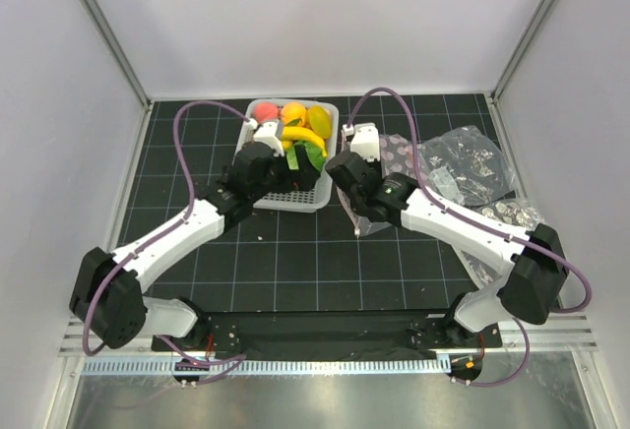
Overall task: Place the food in the zip-top bag and seal the zipper
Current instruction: Pick up the fake vegetable from the bin.
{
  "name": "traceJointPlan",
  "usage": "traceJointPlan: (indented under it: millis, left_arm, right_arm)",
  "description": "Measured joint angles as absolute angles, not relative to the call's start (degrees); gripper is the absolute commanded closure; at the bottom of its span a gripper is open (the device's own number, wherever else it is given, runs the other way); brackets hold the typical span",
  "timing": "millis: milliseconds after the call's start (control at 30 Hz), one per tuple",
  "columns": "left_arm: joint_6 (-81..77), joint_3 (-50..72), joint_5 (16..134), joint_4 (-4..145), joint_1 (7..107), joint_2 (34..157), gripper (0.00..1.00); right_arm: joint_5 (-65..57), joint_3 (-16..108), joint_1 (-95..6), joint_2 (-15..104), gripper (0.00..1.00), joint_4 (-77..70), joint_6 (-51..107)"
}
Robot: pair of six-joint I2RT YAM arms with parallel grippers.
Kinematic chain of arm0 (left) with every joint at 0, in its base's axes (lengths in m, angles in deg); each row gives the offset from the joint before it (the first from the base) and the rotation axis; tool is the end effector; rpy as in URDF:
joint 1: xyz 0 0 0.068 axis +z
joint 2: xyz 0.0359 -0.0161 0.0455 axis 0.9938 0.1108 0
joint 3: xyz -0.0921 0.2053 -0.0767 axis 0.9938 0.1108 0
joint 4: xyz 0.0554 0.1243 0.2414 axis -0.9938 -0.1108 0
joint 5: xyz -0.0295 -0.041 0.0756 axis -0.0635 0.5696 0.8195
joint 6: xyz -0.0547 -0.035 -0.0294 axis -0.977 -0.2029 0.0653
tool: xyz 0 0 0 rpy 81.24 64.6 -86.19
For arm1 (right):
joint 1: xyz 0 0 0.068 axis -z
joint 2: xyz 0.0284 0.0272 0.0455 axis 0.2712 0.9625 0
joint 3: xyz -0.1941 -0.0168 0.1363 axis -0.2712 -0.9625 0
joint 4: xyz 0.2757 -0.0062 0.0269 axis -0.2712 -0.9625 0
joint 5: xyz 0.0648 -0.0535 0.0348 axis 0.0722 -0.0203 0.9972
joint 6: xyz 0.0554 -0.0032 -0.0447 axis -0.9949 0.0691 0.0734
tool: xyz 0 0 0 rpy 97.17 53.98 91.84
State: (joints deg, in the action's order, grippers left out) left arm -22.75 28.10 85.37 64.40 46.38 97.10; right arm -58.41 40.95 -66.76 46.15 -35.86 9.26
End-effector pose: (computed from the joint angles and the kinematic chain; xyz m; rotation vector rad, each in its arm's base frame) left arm 0.2835 -0.2131 0.2345 0.0670 2.0994 -0.7232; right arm 0.2474 0.2380 0.2606 -0.0958 2.0831 -0.1718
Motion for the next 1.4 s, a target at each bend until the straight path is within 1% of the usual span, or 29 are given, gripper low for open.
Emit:
traceJointPlan:
  millis: [133, 333, 433, 767, 900, 1067, 1133, 1167, 1267, 1367, 1400]
  left_arm:
    - [-22.93, 28.25, 86.33, 64.14, 50.56, 95.28, 0.0]
    - [-21.18, 28.71, 89.89, 63.07, 54.69, 97.21, 0.0]
    - [-17.53, 28.64, 91.86, 62.85, 55.13, 99.22, 0.03]
    - [-2.49, 27.94, 91.84, 63.57, 55.15, 110.49, 0.02]
    - [1.13, 27.73, 92.89, 64.82, 55.15, 111.61, 0.03]
    - [5.55, 23.86, 92.71, 67.29, 55.15, 114.63, 0.05]
    - [6.42, 22.5, 92.62, 68.12, 55.15, 116.55, 0.09]
    - [6.99, 21.67, 92.3, 68.18, 55.15, 117.93, 0.15]
    - [7.47, 19.77, 91.4, 67.05, 55.15, 120.96, 0.24]
    - [7.32, 18.65, 91.31, 66.5, 55.17, 122.1, 0.45]
    - [7.19, 18.61, 91.18, 66.52, 55.17, 121.84, 0.6]
  right_arm:
    - [-56.15, 40.73, -65.56, 47.62, 0.98, -35.16, 9.32]
    - [-53.42, 39.92, -64.97, 48.01, 0.98, -34.07, 9.57]
    - [-52.7, 39.85, -64.84, 48.01, 0.98, -33.63, 9.59]
    - [-49.42, 39.39, -64.31, 48.01, 0.97, -32.69, 9.83]
    - [-48.31, 39.11, -64.25, 48.01, 0.97, -32.19, 10.2]
    - [-47.0, 38.5, -64.07, 48.01, 0.97, -31.51, 10.77]
    - [-46.65, 38.39, -63.96, 48.01, 0.97, -31.16, 10.83]
    - [-46.47, 38.35, -63.96, 47.99, 0.97, -31.05, 10.83]
    - [-46.21, 38.17, -63.86, 47.99, 0.97, -30.96, 10.83]
    - [-45.99, 38.02, -63.7, 47.99, 0.97, -30.64, 10.83]
    - [-45.93, 37.93, -63.64, 47.99, 0.97, -30.55, 10.83]
